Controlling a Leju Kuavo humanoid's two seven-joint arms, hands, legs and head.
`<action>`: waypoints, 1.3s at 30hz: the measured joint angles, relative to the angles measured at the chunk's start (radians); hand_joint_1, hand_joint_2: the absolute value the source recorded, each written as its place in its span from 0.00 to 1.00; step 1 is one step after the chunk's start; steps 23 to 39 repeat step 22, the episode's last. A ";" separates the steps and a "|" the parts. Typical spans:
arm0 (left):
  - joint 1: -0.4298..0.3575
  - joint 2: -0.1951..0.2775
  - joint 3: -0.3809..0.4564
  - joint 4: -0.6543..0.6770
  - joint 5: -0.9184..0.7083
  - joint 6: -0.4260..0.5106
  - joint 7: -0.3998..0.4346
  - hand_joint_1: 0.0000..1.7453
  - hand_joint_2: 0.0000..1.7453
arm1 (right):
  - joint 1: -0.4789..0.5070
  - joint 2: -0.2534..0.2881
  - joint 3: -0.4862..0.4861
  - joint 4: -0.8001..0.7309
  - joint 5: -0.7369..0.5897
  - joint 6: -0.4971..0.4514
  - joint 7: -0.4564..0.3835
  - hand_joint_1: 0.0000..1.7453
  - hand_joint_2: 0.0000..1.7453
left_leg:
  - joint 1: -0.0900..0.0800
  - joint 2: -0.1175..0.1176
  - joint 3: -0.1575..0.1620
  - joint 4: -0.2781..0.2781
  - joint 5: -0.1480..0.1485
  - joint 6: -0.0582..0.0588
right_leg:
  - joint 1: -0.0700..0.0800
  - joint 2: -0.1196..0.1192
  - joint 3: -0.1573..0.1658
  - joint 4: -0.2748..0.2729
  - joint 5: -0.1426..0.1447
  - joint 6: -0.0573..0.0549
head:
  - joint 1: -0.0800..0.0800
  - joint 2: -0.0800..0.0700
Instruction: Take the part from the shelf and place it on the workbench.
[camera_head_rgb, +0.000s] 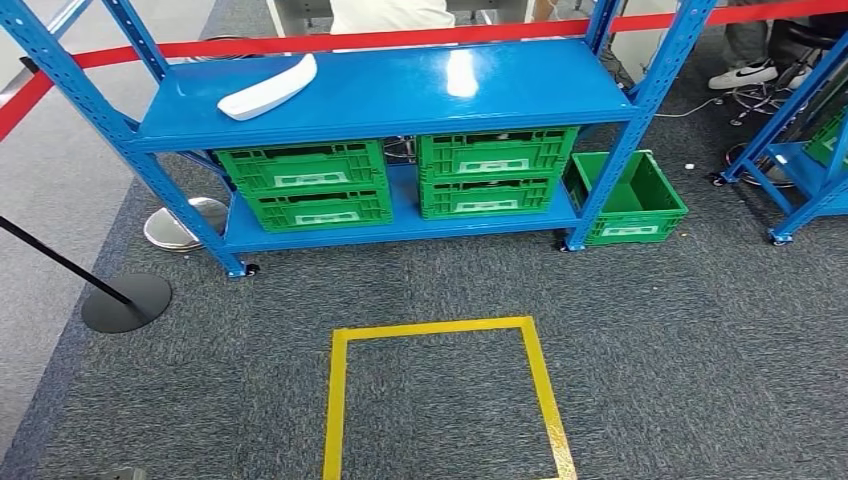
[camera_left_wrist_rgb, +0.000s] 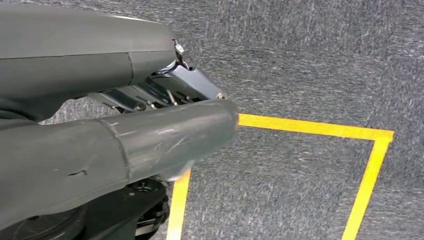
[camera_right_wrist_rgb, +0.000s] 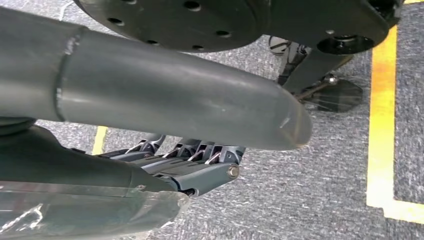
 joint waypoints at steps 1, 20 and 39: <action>0.000 0.000 0.000 0.000 0.000 0.001 0.000 1.00 0.00 | 0.000 0.000 -0.002 0.000 0.000 -0.001 -0.001 0.40 0.00 | 0.000 0.000 0.000 0.000 0.000 0.000 | 0.000 0.000 0.000 0.000 0.000 0.000 | 0.000 0.000; 0.001 -0.074 0.016 0.000 -0.002 0.125 0.111 0.00 0.00 | 0.027 -0.018 -0.048 -0.018 -0.043 -0.202 -0.163 0.00 0.00 | -0.002 0.000 0.000 0.000 -0.001 0.001 | -0.002 0.000 0.000 0.000 0.000 0.001 | 0.000 0.000; 0.001 -0.081 0.017 0.000 0.004 0.133 0.120 0.00 0.00 | 0.031 -0.016 -0.049 -0.020 -0.043 -0.218 -0.179 0.00 0.00 | -0.002 0.000 -0.001 0.000 -0.001 0.002 | -0.002 0.000 0.000 0.000 0.000 0.001 | 0.000 0.000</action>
